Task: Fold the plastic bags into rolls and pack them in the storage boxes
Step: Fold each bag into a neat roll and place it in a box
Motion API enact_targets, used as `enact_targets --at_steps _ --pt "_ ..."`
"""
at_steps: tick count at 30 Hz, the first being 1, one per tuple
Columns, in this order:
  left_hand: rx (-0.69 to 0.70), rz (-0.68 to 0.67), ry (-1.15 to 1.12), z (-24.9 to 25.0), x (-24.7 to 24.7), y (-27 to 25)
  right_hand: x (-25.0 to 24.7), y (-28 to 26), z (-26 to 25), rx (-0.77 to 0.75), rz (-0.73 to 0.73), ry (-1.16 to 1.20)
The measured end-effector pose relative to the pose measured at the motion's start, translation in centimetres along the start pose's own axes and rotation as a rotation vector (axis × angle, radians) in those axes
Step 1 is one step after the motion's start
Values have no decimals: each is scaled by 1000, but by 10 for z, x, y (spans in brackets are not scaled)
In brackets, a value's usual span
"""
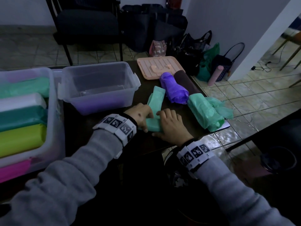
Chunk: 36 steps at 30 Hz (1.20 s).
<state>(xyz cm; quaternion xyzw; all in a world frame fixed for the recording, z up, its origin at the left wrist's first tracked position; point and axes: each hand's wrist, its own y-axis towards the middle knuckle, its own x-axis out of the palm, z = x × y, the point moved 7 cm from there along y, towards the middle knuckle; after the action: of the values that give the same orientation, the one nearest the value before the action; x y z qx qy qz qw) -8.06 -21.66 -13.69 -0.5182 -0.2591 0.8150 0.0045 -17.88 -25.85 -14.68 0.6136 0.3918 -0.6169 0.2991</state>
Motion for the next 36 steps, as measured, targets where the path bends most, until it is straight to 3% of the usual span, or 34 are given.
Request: enact_targets --at_steps 4,10,16,23,25,29,36 --pt "11 -130 -32 -4 0 5 0 -14 -14 -61 123 17" --pt "28 -238 -131 -13 4 1 2 -13 -8 -86 46 284" --pt "44 48 -203 -16 -15 -7 1 11 3 -99 -154 290" --pt "3 84 -52 -14 -1 -7 8 28 6 -62 -307 155" --pt "2 97 -42 -14 -2 -4 6 29 5 -49 -249 159" --pt "-19 17 -70 -18 -7 3 -15 13 -4 -131 85 178" --pt "-24 -174 -51 -22 -3 4 4 -14 -27 -228 193 149"
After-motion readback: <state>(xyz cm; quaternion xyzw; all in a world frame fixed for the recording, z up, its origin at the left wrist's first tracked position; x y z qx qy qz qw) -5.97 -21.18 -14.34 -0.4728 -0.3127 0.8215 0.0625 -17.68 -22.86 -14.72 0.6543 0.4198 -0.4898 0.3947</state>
